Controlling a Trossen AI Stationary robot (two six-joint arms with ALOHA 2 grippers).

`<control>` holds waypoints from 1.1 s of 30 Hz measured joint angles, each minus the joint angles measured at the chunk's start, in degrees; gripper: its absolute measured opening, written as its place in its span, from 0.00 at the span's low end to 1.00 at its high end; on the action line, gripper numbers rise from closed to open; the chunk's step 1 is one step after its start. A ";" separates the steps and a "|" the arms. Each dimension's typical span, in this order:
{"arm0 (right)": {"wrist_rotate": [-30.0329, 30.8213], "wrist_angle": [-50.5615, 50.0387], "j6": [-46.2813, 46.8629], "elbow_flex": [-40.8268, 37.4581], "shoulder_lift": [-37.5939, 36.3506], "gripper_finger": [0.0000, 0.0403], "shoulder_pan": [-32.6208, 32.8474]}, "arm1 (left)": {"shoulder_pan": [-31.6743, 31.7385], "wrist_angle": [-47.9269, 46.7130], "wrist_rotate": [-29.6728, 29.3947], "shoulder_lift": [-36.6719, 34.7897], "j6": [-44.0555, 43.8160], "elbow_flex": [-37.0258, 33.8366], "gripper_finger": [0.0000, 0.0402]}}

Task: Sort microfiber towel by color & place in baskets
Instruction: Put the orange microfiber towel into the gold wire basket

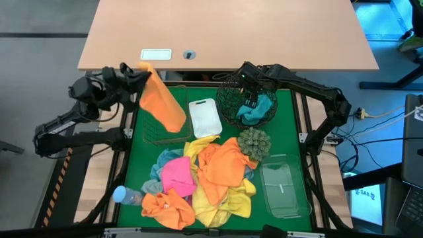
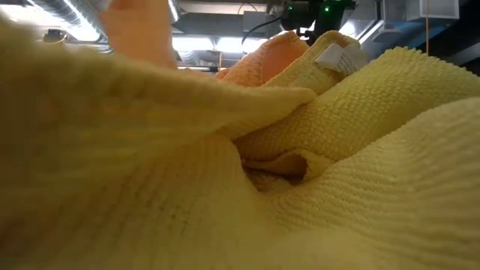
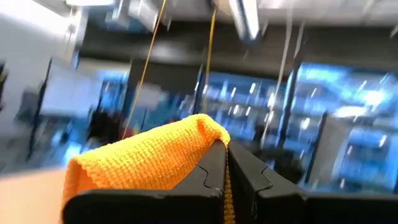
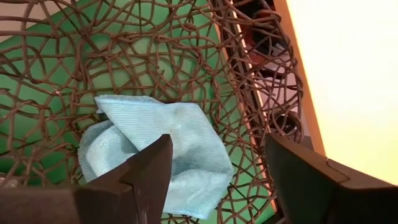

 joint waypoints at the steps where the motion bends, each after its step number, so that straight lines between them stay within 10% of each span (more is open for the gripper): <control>1: -0.49 0.00 0.01 0.00 0.00 0.63 0.00 | 0.32 -3.10 -0.02 -0.17 0.00 0.00 0.00; 15: -6.15 -9.60 2.89 11.37 -0.34 0.63 0.82 | 0.96 -48.96 -1.51 4.04 -1.60 -0.04 0.00; 23: -20.52 -6.61 4.72 15.19 -0.34 0.63 9.99 | 0.96 -52.35 -1.35 9.68 -1.66 -0.04 0.02; 33: -21.98 -2.56 8.31 11.16 0.20 0.63 27.76 | 0.70 -50.72 -0.98 19.02 -1.70 -0.04 0.13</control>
